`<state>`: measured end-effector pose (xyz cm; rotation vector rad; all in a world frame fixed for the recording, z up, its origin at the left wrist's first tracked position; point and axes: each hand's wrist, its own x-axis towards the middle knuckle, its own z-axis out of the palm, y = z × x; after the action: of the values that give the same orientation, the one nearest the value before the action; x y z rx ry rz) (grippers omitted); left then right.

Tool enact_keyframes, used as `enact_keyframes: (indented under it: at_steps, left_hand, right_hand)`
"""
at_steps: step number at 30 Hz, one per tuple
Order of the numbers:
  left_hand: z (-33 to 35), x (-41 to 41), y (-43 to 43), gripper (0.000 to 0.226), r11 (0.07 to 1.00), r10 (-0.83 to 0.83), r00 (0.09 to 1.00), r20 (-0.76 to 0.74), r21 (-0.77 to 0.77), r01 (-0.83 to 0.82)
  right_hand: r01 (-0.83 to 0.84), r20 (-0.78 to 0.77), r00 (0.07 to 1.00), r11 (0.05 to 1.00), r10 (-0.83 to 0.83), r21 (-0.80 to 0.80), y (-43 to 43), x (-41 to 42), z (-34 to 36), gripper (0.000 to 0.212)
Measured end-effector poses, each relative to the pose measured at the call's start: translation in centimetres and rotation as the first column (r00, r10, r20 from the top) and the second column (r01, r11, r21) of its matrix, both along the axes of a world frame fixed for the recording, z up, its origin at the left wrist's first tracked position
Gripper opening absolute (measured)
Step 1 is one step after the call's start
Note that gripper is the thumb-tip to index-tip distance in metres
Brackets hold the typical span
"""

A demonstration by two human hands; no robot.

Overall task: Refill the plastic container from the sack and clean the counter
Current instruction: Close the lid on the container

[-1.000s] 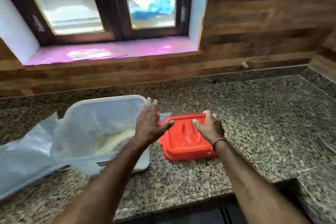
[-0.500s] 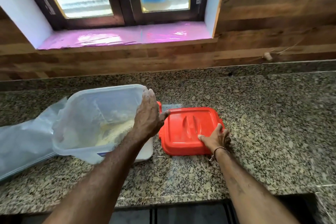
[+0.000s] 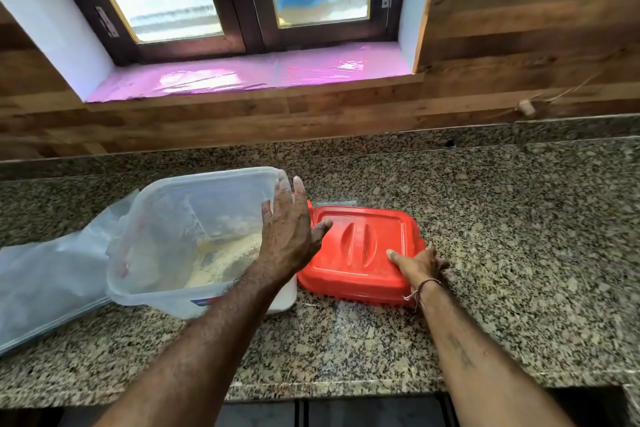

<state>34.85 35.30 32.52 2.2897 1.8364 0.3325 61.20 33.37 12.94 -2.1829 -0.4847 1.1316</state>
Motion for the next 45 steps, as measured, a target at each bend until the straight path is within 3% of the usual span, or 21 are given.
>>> enact_keyframes:
  at_steps: [2, 4, 6, 11, 15, 18, 21, 23, 26, 29, 31, 33, 36, 40, 45]
  left_hand:
    - [0.0, -0.1, 0.0, 0.099, 1.0, -0.011, 0.999, -0.032, 0.004, 0.011]
    - [0.0, -0.2, 0.1, 0.098, 1.0, -0.024, 0.997, -0.075, 0.016, 0.025]
    - [0.0, -0.4, 0.1, 0.097, 0.998, -0.036, 0.994, -0.107, 0.039, 0.04]
    - [-0.1, -0.5, 0.0, 0.092, 0.991, -0.083, 0.98, -0.18, 0.085, 0.099]
    - [0.1, -0.5, 0.1, 0.094, 0.991, -0.109, 0.96, -0.256, 0.047, 0.125]
    - [0.3, -0.6, 0.3, 0.105, 0.993, -0.118, 0.972, -0.204, -0.008, 0.119]
    - [1.3, -1.2, 0.7, 0.124, 0.99, -0.121, 0.993, 0.014, -0.073, 0.122]
    - [2.4, -1.9, 1.0, 0.125, 0.988, -0.073, 0.953, 0.293, -0.107, 0.109]
    - [4.7, -4.0, 1.8, 0.118, 0.989, 0.103, 0.711, 0.696, -0.151, 0.005]
    - [7.5, -8.0, 2.4, 0.106, 0.99, 0.134, 0.411, 0.902, -0.135, -0.028]
    - [8.7, -11.4, 2.7, 0.091, 0.989, 0.145, 0.313, 0.938, -0.127, -0.08]
    - [8.7, -15.3, 2.8, 0.092, 0.984, 0.161, 0.298, 0.941, -0.13, -0.122]
    - [7.2, -20.8, 2.1, 0.092, 0.963, 0.235, 0.314, 0.92, -0.177, -0.204]
    - [4.1, -26.1, 1.3, 0.099, 0.899, 0.401, 0.381, 0.833, -0.28, -0.336]
    - [1.4, -27.3, 1.4, 0.106, 0.871, 0.483, 0.458, 0.747, -0.357, -0.337]
  right_hand:
    - [0.066, -0.101, 0.993, 0.995, -0.058, 0.078, -1.0, -0.7, 2.9, 0.096]
    - [0.124, -0.217, 0.972, 0.98, -0.088, 0.158, -2.2, -2.1, 6.9, 0.07]
    - [0.152, -0.261, 0.961, 0.961, -0.09, 0.23, -2.5, -2.4, 8.2, 0.057]
    - [0.236, -0.203, 0.963, 0.923, -0.179, 0.303, -2.9, -0.7, 9.3, 0.065]
    - [0.364, -0.301, 0.918, 0.854, -0.26, 0.372, -3.7, 2.0, 11.1, 0.066]
    - [0.415, -0.404, 0.881, 0.809, -0.245, 0.415, -4.0, 3.3, 12.9, 0.063]
    - [0.408, -0.471, 0.866, 0.779, -0.165, 0.477, -3.6, 3.0, 15.8, 0.061]
    - [0.391, -0.491, 0.865, 0.749, -0.102, 0.534, -2.8, 2.0, 18.5, 0.055]
    - [0.299, -0.481, 0.876, 0.729, 0.047, 0.616, -1.4, -1.0, 22.4, 0.049]
    - [0.227, -0.485, 0.859, 0.727, 0.164, 0.648, 0.1, -5.6, 25.1, 0.04]
    - [0.191, -0.468, 0.865, 0.742, 0.182, 0.643, 1.1, -9.3, 26.4, 0.041]
    - [0.114, -0.402, 0.892, 0.759, 0.206, 0.641, 1.9, -13.1, 26.9, 0.043]
    - [-0.012, -0.252, 0.94, 0.763, 0.228, 0.647, 2.5, -18.3, 26.2, 0.04]
    - [-0.18, -0.015, 0.972, 0.785, 0.235, 0.593, 1.9, -23.3, 24.3, 0.052]
    - [-0.223, 0.145, 0.974, 0.834, 0.173, 0.505, 0.5, -25.2, 22.6, 0.06]
